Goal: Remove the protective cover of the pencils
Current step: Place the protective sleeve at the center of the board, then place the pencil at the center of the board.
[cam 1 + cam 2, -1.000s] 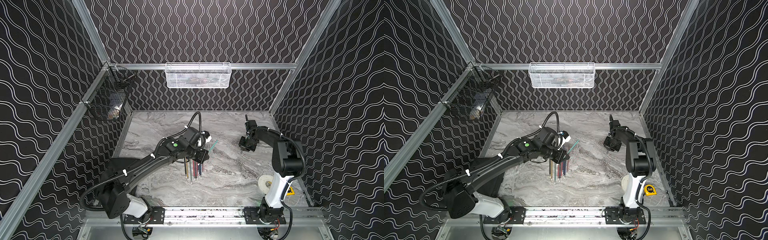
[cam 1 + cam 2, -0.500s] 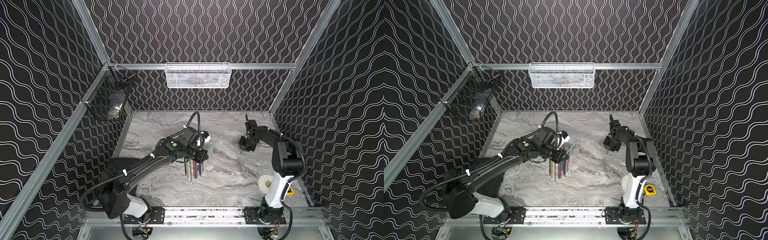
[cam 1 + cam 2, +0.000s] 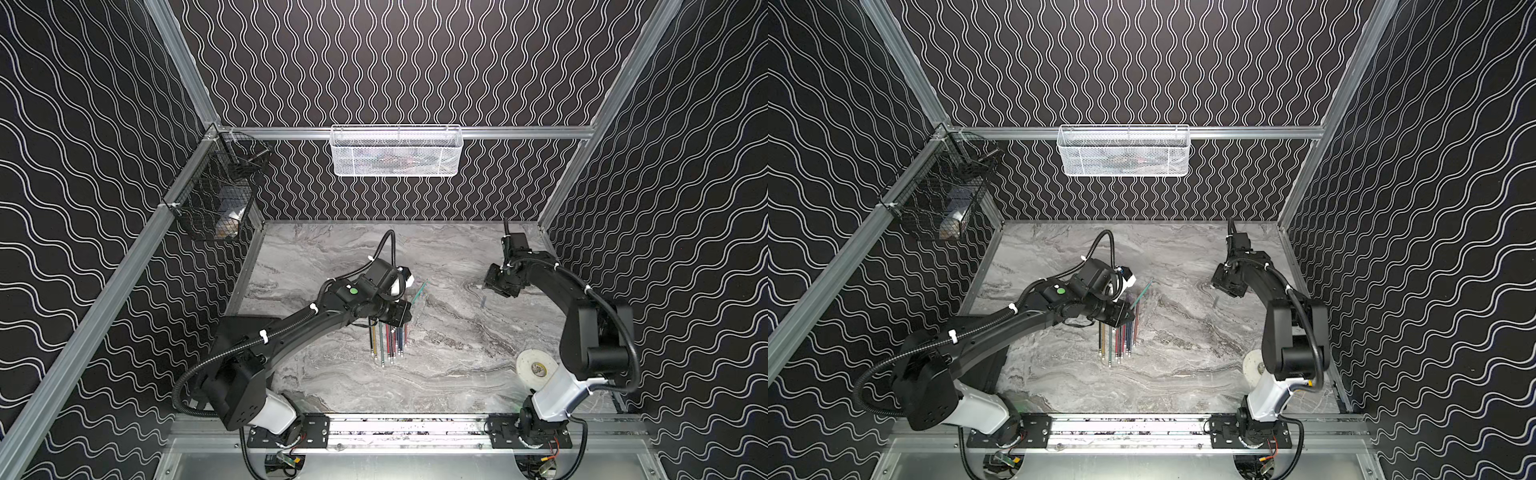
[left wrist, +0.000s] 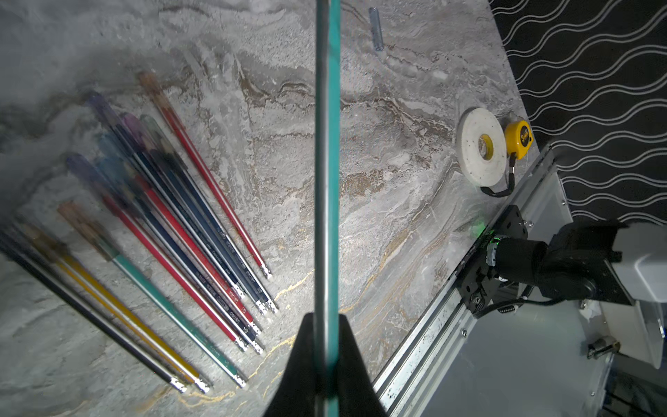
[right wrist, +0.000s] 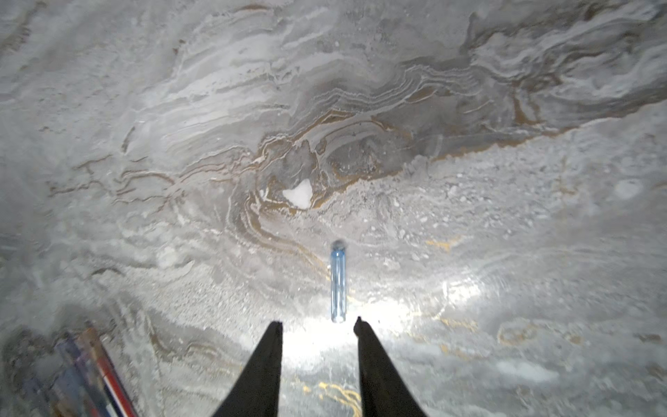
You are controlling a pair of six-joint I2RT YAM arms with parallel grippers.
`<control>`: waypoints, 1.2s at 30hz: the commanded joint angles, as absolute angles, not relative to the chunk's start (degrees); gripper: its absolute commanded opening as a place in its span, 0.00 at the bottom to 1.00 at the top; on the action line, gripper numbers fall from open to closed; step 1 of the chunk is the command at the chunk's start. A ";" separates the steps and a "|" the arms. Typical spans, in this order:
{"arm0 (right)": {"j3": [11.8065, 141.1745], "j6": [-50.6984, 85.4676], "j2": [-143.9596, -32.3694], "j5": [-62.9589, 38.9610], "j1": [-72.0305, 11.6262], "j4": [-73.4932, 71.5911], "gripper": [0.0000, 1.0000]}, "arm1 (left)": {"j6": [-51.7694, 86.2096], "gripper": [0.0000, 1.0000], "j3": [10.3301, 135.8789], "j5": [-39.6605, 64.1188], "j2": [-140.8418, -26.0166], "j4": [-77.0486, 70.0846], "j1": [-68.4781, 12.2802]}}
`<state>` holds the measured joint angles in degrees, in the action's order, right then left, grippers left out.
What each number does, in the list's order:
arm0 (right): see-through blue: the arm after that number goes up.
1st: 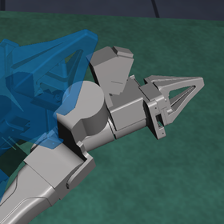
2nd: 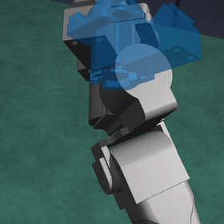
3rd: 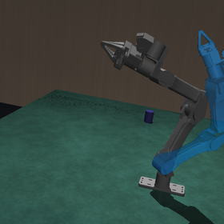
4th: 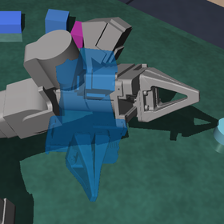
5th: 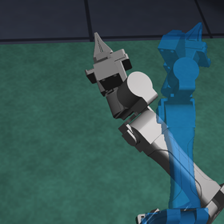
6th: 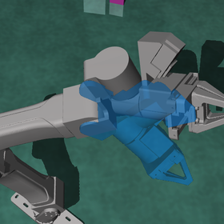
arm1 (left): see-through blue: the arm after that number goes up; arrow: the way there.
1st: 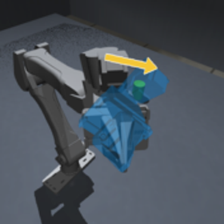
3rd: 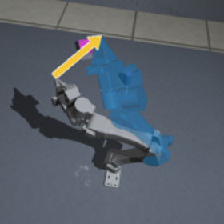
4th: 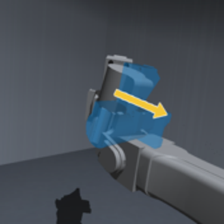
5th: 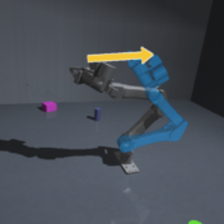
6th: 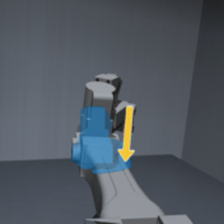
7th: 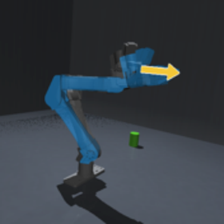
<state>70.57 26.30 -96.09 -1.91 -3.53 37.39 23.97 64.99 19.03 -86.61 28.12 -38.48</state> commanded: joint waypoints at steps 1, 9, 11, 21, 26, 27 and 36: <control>66.93 27.12 -90.38 -5.21 -3.52 36.27 0.35 | 33.87 0.00 62.56 20.14 -89.78 19.01 -38.50; 45.87 32.56 -70.27 -16.82 -4.18 27.46 0.35 | 42.40 0.00 68.97 2.61 -102.41 19.80 -46.84; 43.27 32.78 -67.60 -19.22 -4.17 27.04 0.35 | 44.63 0.00 70.88 -0.84 -104.66 21.07 -47.97; 35.50 37.23 -73.19 -43.19 -4.27 9.53 0.30 | 51.11 0.00 72.69 -2.55 -111.91 21.97 -49.11; 37.26 36.06 -81.01 -48.35 -5.40 5.97 0.29 | 52.25 0.00 70.96 -1.76 -112.33 20.85 -49.61; 37.95 35.46 -82.76 -49.03 -5.92 5.98 0.29 | 52.13 0.00 70.55 -1.42 -112.28 20.52 -49.66; 39.84 39.56 -91.44 -46.17 -13.95 -0.35 0.31 | 50.40 0.07 67.13 2.10 -111.52 16.77 -49.61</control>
<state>39.00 37.71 -90.08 -46.92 -12.49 3.81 50.19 68.10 0.14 -111.31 13.61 -49.58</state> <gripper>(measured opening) 0.305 0.102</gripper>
